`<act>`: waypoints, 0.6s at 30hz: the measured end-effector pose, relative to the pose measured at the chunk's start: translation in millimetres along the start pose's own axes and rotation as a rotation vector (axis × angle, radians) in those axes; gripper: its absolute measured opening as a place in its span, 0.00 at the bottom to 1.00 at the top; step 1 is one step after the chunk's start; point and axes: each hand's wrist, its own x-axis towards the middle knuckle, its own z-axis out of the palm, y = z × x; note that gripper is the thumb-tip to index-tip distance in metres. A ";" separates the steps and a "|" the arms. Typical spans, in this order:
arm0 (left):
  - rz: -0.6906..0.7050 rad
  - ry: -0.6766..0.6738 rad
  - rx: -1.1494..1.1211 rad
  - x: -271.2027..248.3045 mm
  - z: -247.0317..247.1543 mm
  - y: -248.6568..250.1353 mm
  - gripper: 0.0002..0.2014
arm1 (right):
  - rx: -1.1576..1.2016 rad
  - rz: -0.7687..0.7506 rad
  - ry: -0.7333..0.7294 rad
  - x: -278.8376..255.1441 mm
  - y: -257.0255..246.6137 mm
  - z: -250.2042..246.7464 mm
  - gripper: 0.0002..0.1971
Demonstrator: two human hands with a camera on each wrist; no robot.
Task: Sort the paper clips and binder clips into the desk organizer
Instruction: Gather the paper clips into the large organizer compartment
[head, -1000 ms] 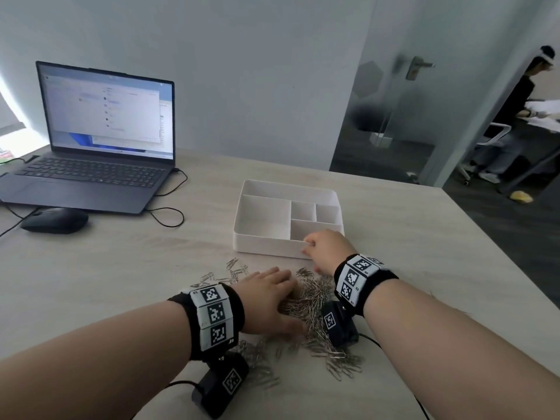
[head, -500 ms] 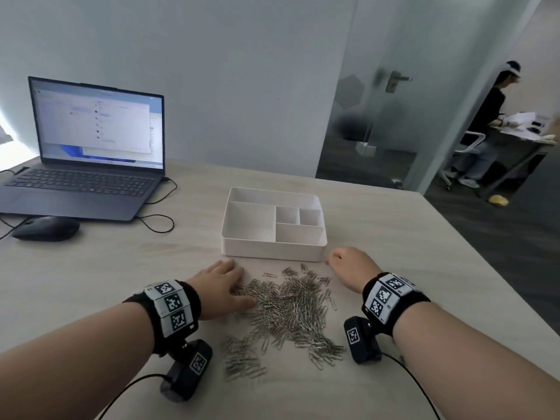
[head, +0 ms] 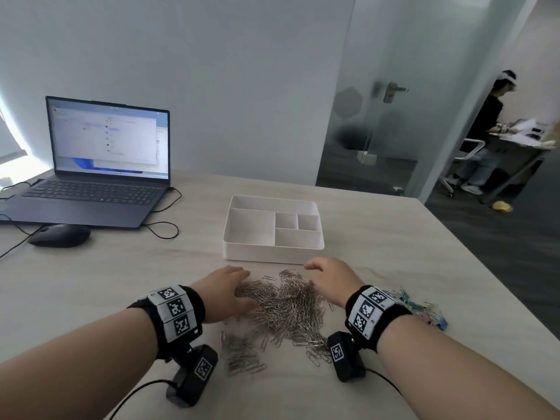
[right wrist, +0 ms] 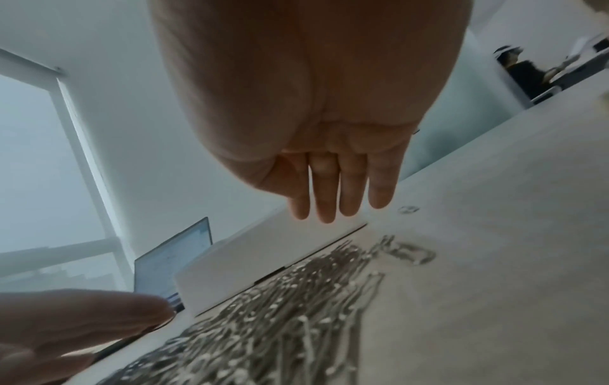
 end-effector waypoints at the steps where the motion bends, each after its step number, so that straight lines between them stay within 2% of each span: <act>1: -0.047 0.012 0.011 0.9 -2.8 -4.7 0.42 | -0.006 0.014 0.002 0.6 1.0 -1.4 0.20; 4: -0.171 -0.032 0.030 2.3 -5.3 -17.7 0.42 | -0.053 0.015 -0.142 0.1 -2.5 -0.7 0.25; 6: -0.157 -0.056 0.029 0.3 -1.5 -20.2 0.39 | -0.141 -0.023 -0.243 -0.5 -6.5 3.3 0.29; 7: -0.132 -0.062 0.033 -2.7 1.2 -18.6 0.43 | -0.189 -0.050 -0.278 -1.2 -8.8 5.1 0.31; 10: -0.017 -0.091 0.064 -10.1 10.5 -9.0 0.63 | -0.250 -0.141 -0.357 -3.7 -15.0 9.1 0.34; 14: 0.060 -0.192 0.110 -18.8 11.4 9.1 0.77 | -0.291 -0.263 -0.415 -8.8 -14.6 11.0 0.43; 16: 0.037 -0.208 0.168 -21.5 10.3 11.2 0.75 | -0.353 -0.250 -0.422 -12.1 -10.6 8.2 0.51; 18: -0.009 -0.189 0.250 -23.4 8.1 11.0 0.70 | -0.433 -0.193 -0.415 -14.5 -4.9 2.5 0.57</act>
